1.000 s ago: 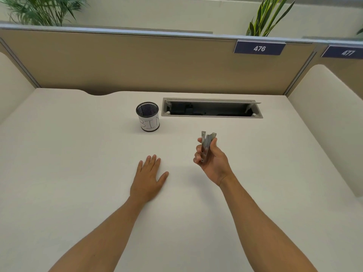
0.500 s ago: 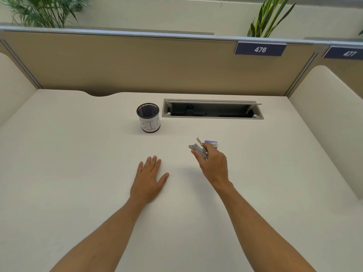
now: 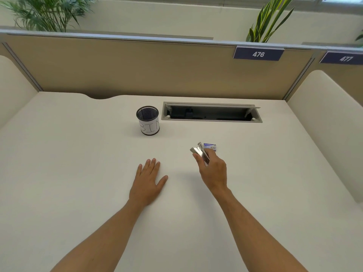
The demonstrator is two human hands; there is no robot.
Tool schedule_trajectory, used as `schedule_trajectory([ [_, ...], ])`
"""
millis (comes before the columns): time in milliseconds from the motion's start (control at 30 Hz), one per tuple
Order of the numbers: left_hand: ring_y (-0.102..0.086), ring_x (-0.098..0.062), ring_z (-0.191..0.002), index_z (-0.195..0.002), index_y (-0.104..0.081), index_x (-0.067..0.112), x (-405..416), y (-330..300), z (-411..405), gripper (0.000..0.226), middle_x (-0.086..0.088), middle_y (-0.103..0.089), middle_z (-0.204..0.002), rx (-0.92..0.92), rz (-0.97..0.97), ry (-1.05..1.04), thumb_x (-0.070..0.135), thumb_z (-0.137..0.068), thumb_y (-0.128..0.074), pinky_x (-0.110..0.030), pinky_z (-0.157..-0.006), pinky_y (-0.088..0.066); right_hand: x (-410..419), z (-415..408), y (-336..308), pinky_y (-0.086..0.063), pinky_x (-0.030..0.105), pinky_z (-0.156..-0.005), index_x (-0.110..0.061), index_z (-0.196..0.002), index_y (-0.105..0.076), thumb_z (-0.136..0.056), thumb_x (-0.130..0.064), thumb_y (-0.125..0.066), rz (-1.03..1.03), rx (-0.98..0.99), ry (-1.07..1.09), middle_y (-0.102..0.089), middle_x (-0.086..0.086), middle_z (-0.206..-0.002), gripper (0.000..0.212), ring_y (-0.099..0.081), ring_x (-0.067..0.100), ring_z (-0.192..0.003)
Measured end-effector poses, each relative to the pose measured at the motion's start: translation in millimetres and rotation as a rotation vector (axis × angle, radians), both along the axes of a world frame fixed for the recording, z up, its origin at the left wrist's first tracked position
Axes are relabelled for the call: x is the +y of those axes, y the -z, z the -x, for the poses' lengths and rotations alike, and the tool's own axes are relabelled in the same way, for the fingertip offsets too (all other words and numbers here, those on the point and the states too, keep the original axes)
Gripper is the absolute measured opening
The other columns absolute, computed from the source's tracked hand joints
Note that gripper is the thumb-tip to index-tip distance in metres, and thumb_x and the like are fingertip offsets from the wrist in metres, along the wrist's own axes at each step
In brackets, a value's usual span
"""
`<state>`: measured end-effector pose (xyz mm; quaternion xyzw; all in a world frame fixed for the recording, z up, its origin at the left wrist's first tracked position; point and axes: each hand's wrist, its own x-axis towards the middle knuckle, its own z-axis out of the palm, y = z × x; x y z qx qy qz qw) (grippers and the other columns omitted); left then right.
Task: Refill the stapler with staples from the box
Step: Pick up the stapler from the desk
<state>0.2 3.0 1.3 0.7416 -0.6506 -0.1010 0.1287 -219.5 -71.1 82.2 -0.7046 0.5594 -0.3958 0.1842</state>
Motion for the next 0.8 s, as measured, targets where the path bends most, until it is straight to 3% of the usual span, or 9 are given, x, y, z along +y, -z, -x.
schedule_trajectory([
  [67,-0.002,-0.014,-0.148,-0.150,-0.024,0.018,1.1,-1.1,2.2,0.064,0.000,-0.013,-0.161,-0.020,0.014,-0.011,0.054,-0.097,-0.029,-0.040,-0.120,0.007,-0.4,-1.0,-0.8,-0.048,0.036,-0.057,-0.014,-0.087,-0.057,-0.093,-0.040,-0.059,-0.190,-0.146,-0.070,-0.066,0.004,-0.072,0.026,-0.062,0.022,-0.061],
  [167,-0.023,-0.022,-0.145,-0.136,-0.049,0.012,-2.5,-11.3,16.3,0.051,-0.006,-0.035,-0.154,-0.013,0.172,-0.041,0.043,-0.098,-0.036,-0.047,-0.119,-0.007,2.5,-4.1,-0.6,-0.048,0.023,-0.060,-0.020,-0.092,-0.056,-0.100,-0.039,-0.044,-0.422,-0.316,-0.162,-0.067,-0.001,-0.083,0.023,-0.064,0.008,-0.061],
  [267,-0.051,-0.028,-0.127,-0.121,-0.063,0.009,-16.3,-32.1,40.4,0.036,-0.010,-0.059,-0.133,0.222,0.307,-0.042,0.032,-0.097,-0.049,-0.040,-0.109,-0.031,5.9,-8.0,1.2,-0.045,0.023,-0.061,-0.017,-0.100,-0.057,-0.104,-0.037,-0.029,-0.560,-0.433,-0.189,-0.061,0.002,-0.085,0.035,-0.057,0.011,-0.063],
  [333,-0.056,-0.023,-0.119,-0.120,-0.063,0.011,-24.3,-46.7,58.6,0.032,-0.006,-0.064,-0.126,0.399,0.312,-0.014,0.031,-0.098,-0.049,-0.035,-0.104,-0.038,7.4,-10.2,0.9,-0.046,0.026,-0.058,-0.014,-0.104,-0.060,-0.105,-0.036,-0.025,-0.658,-0.570,-0.220,-0.058,0.004,-0.082,0.042,-0.056,0.014,-0.063],
  [433,-0.059,-0.012,-0.104,-0.112,-0.064,0.023,-31.9,-68.2,82.2,0.028,0.003,-0.067,-0.110,0.691,0.274,-0.042,0.037,-0.100,-0.043,-0.029,-0.089,-0.047,10.8,-14.8,-1.7,-0.049,0.029,-0.057,-0.009,-0.107,-0.062,-0.106,-0.036,-0.025,-0.682,-0.676,-0.282,-0.062,0.005,-0.079,0.046,-0.058,0.015,-0.062],
  [533,-0.062,-0.014,-0.070,-0.084,-0.063,0.029,-36.4,-78.3,98.3,0.027,0.005,-0.065,-0.075,0.975,0.230,-0.151,0.042,-0.098,-0.044,-0.028,-0.060,-0.052,14.8,-20.6,-1.5,-0.056,0.033,-0.063,-0.014,-0.110,-0.055,-0.105,-0.038,-0.028,-0.633,-0.662,-0.289,-0.066,0.005,-0.088,0.037,-0.061,0.016,-0.072],
  [667,-0.067,-0.021,-0.075,-0.087,-0.064,0.017,-38.8,-80.6,109.7,0.031,-0.004,-0.070,-0.079,1.057,0.220,-0.343,0.041,-0.097,-0.048,-0.040,-0.066,-0.059,17.9,-25.4,-3.6,-0.054,0.020,-0.062,-0.020,-0.115,-0.048,-0.100,-0.048,-0.034,-0.650,-0.660,-0.274,-0.071,0.001,-0.104,0.035,-0.070,0.006,-0.083],
  [800,-0.067,-0.005,-0.072,-0.088,-0.064,0.019,-37.8,-82.0,115.4,0.033,0.004,-0.070,-0.080,1.058,0.213,-0.377,0.042,-0.098,-0.044,-0.021,-0.060,-0.054,17.7,-29.5,-7.5,-0.053,0.019,-0.063,-0.023,-0.110,-0.049,-0.097,-0.055,-0.037,-0.627,-0.584,-0.176,-0.073,0.000,-0.097,0.037,-0.071,0.006,-0.082],
])
